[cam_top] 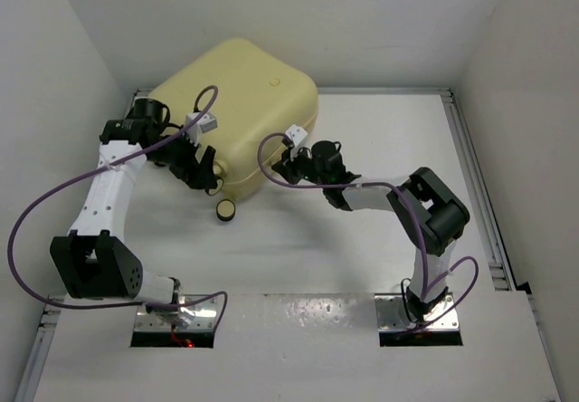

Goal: Pack the luggage

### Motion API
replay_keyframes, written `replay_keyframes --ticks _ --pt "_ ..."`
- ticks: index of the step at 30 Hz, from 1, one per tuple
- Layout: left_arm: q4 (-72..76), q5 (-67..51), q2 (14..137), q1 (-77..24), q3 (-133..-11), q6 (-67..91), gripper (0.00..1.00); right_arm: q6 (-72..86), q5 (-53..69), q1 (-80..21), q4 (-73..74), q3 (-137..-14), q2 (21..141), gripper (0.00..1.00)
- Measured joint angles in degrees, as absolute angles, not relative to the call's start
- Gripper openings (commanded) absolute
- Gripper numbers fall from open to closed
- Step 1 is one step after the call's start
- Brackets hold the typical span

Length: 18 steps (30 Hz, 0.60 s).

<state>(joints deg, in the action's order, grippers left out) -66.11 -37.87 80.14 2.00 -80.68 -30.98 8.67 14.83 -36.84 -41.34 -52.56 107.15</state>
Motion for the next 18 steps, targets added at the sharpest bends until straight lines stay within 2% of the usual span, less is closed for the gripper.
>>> replay_keyframes --ticks 7,10,12,13,14,15,18 --pt "-60.0 -35.1 80.1 -2.3 -75.4 -27.6 0.89 9.1 13.1 -37.4 -41.3 -52.6 107.2 0.00" --pt "-55.4 -32.4 79.9 -4.9 -73.4 -25.0 0.85 9.1 12.5 -37.6 -41.3 -52.6 107.2 0.00" --pt "-52.6 -29.9 79.6 -6.5 -71.7 -23.5 0.78 9.2 12.1 -37.7 -41.3 -52.6 107.2 0.00" --pt "-51.5 -28.5 79.3 -7.2 -70.8 -22.8 0.70 9.3 11.9 -37.7 -41.3 -52.6 107.2 0.00" --pt "-50.5 -27.0 79.0 -7.8 -69.9 -22.2 0.70 9.3 11.8 -37.7 -41.3 -52.6 107.2 0.00" --pt "-49.5 -24.9 79.0 -8.4 -69.2 -21.8 0.59 9.3 11.6 -37.7 -41.2 -52.6 107.2 0.00" --pt "-47.5 -21.1 79.1 -9.0 -68.6 -20.7 0.44 9.1 10.9 -37.6 -41.1 -52.6 107.1 0.00"
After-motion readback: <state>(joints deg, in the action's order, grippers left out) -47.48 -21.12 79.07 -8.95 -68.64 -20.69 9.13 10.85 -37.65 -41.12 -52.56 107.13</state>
